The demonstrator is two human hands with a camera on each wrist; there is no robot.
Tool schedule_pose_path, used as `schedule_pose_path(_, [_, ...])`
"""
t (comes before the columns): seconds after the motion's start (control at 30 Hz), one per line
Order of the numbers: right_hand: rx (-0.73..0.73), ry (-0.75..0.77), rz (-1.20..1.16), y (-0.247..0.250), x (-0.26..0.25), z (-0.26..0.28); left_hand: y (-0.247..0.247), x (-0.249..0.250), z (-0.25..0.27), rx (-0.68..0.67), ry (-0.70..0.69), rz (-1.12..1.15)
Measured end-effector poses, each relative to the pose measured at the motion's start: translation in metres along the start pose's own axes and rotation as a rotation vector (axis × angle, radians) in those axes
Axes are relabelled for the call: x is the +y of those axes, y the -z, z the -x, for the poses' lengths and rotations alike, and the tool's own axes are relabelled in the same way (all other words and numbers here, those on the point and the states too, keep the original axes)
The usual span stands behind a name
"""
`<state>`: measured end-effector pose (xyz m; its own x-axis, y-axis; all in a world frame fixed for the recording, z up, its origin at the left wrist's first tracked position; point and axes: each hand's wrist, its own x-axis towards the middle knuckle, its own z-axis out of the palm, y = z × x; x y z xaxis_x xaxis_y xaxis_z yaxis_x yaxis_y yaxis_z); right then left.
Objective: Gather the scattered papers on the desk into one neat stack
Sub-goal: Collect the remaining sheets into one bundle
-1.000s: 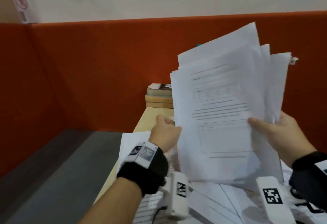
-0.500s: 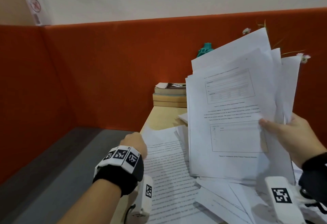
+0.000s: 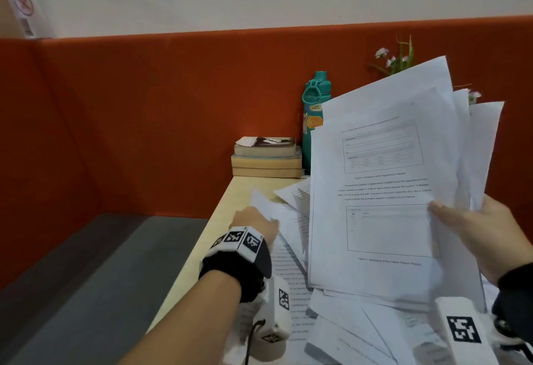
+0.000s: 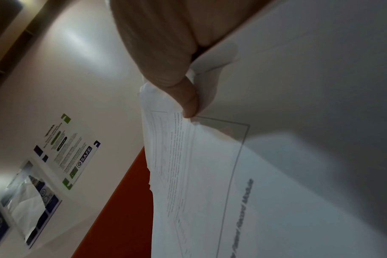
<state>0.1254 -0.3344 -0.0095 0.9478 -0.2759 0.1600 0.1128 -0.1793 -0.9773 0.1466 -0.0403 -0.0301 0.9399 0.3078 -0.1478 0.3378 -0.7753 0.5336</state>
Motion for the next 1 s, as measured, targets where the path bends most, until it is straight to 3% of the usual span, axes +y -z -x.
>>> schedule_pose_path(0.1, [0.014,-0.004,0.002,-0.001,0.000,0.001,-0.011,0.011,-0.004,-0.204,-0.063,-0.081])
schedule_pose_path(0.33, [0.011,-0.021,0.029,-0.003,-0.002,0.002,-0.043,0.020,-0.007,-0.190,0.056,-0.233])
schedule_pose_path(0.43, [0.016,-0.026,0.030,-0.002,-0.007,0.003,-0.034,0.023,-0.002,-0.078,0.024,0.039])
schedule_pose_path(0.5, [0.033,-0.033,0.014,0.001,-0.009,0.003,-0.014,0.023,-0.006,0.086,0.035,0.286])
schedule_pose_path(0.57, [0.047,-0.043,-0.001,0.002,-0.009,0.003,0.012,0.020,-0.001,0.216,-0.062,0.363])
schedule_pose_path(0.7, [0.035,-0.065,-0.007,-0.004,-0.007,0.007,0.014,-0.002,0.018,0.194,-0.108,0.494])
schedule_pose_path(0.83, [0.039,-0.065,-0.013,-0.009,-0.008,0.010,0.018,-0.011,0.008,0.343,-0.051,0.785])
schedule_pose_path(0.87, [0.046,-0.064,-0.012,-0.009,-0.009,0.009,0.020,-0.014,0.005,0.321,-0.063,0.781])
schedule_pose_path(0.97, [0.055,-0.056,0.008,-0.010,-0.009,0.010,0.007,-0.026,0.009,0.023,-0.039,0.731])
schedule_pose_path(1.0, [0.059,-0.053,0.021,-0.011,-0.008,0.010,0.002,-0.029,0.009,0.013,-0.028,0.675])
